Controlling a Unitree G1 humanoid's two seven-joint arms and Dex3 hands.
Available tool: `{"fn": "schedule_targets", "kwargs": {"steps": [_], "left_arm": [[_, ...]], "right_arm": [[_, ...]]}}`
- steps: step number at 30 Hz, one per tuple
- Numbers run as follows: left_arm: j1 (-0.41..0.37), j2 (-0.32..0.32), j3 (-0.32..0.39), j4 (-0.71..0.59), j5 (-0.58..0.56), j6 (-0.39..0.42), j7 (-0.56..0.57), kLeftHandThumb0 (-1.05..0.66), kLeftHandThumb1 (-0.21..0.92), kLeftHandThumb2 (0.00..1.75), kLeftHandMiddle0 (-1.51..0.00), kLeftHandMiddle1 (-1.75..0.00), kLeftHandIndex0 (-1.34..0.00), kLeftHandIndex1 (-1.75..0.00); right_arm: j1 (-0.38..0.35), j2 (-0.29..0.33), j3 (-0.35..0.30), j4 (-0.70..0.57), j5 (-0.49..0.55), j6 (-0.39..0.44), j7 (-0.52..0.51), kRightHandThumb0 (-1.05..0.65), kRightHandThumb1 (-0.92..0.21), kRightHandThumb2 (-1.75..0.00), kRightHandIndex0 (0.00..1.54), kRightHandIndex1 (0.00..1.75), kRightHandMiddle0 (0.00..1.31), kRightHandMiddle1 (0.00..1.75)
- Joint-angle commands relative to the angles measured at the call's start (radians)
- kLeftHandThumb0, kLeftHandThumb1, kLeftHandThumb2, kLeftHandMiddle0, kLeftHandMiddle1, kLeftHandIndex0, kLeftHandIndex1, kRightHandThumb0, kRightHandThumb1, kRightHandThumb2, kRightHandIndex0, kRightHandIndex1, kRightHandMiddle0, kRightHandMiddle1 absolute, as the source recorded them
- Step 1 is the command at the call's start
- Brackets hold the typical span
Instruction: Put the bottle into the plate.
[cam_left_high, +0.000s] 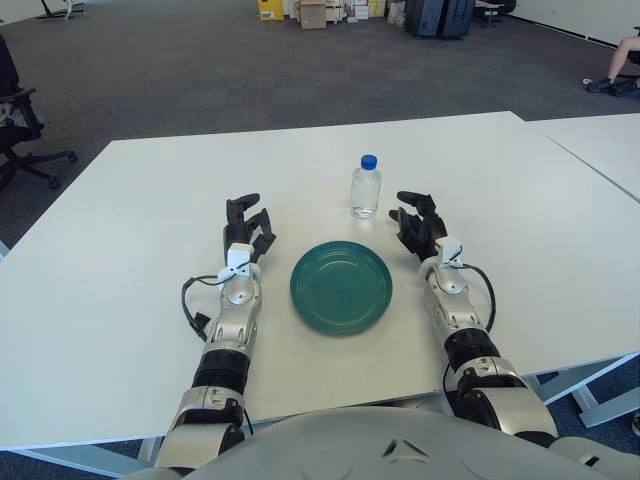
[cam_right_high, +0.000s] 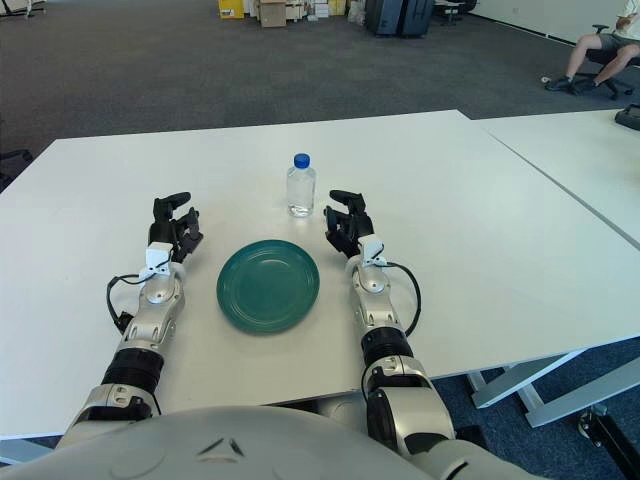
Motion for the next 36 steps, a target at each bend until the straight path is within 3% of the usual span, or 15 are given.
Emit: {"fn": "schedule_targets", "kwargs": {"steps": [1, 25, 29, 33, 36], "left_arm": [[-0.027, 0.01, 0.002, -0.01, 0.0, -0.002, -0.005, -0.58, 0.92, 0.75, -0.47, -0.58, -0.17, -1.11], [-0.021, 0.001, 0.002, -0.032, 0.0, 0.003, 0.002, -0.58, 0.92, 0.75, -0.46, -0.58, -0.17, -1.12], [-0.022, 0.001, 0.003, -0.032, 0.0, 0.005, 0.002, -0.59, 0.92, 0.75, -0.46, -0.58, -0.17, -1.12], [-0.025, 0.003, 0.005, -0.025, 0.0, 0.004, 0.003, -0.59, 0.92, 0.75, -0.46, -0.58, -0.17, -1.12], [-0.026, 0.005, 0.005, -0.022, 0.002, 0.002, 0.004, -0.59, 0.92, 0.75, -0.46, -0.59, -0.17, -1.12]], "right_arm": [[-0.011, -0.002, 0.004, -0.016, 0.002, -0.014, 0.002, -0.58, -0.92, -0.61, 0.29, 0.77, 0.01, 1.15], [0.008, -0.004, 0.003, -0.056, -0.017, 0.017, -0.039, -0.57, -0.92, -0.6, 0.27, 0.79, 0.0, 1.14], [-0.002, -0.015, -0.003, -0.082, -0.052, 0.024, -0.109, -0.61, -0.92, -0.57, 0.18, 0.66, 0.0, 1.06], [-0.057, -0.043, 0.002, -0.107, -0.11, 0.052, -0.182, -0.71, -0.92, -0.47, 0.15, 0.38, 0.0, 0.82], [-0.106, -0.041, 0.012, -0.091, -0.149, 0.086, -0.24, -0.77, -0.92, -0.38, 0.13, 0.26, 0.0, 0.66]]}}
